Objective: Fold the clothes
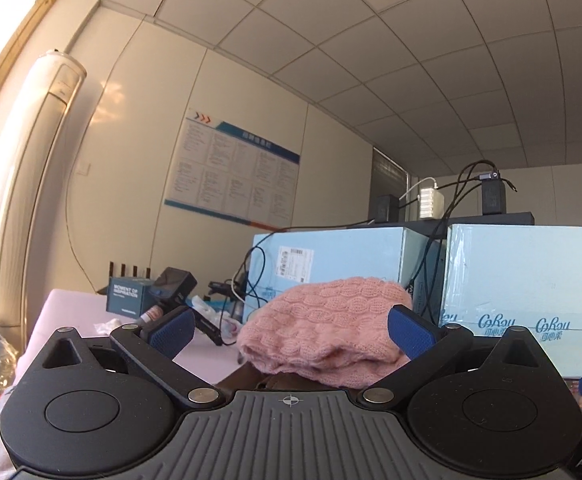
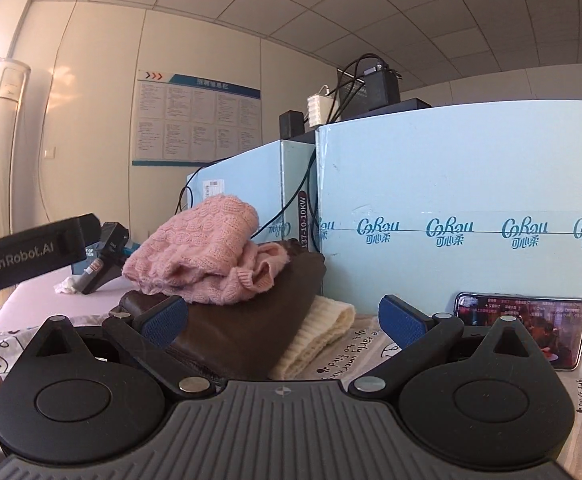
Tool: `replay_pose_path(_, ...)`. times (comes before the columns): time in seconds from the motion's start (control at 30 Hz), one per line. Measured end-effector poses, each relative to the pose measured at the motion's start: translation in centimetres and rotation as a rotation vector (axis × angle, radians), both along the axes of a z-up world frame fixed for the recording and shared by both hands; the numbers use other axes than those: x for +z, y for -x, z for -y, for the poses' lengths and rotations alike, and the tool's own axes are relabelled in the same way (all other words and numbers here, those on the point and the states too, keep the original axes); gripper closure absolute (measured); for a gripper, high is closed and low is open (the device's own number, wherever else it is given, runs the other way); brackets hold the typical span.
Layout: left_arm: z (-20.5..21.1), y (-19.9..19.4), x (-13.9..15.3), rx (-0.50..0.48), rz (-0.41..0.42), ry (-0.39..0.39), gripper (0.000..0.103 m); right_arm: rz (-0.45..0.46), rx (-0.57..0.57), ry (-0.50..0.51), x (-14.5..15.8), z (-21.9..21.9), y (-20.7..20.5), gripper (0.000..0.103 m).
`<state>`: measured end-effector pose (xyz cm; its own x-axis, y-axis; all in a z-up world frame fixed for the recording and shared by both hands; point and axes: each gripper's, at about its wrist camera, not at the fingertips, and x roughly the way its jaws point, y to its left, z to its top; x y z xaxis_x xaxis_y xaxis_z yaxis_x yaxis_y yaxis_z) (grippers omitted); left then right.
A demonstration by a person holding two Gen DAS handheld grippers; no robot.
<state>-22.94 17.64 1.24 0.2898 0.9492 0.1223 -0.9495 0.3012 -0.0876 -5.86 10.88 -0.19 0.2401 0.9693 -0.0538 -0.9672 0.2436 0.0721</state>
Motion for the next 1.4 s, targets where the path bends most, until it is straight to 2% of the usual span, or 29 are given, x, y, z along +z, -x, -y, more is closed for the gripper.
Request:
replay_pose_path(0.13,0.3,-1.2,-0.3,0.006,-0.087,-0.014,0.000,-0.033,-0.022,-0.063,-0.1,1.0,-0.6,0.000)
replay_pose_path(0.33,-0.5,-1.7,-0.6,0.032,-0.131,0.057,0.000,-0.008,-0.021,-0.057,-0.1,0.9,-0.2,0.000)
replay_pose_path(0.83,-0.8,-2.0,-0.8,-0.004,-0.155,0.082,0.000,0.046,-0.028,-0.081,-0.1,1.2,0.6,0.000)
replay_pose_path(1.4,-1.0,-2.0,-0.8,-0.036,-0.146,0.093,0.000,0.037,-0.032,-0.083,-0.1,1.3,0.5,0.000)
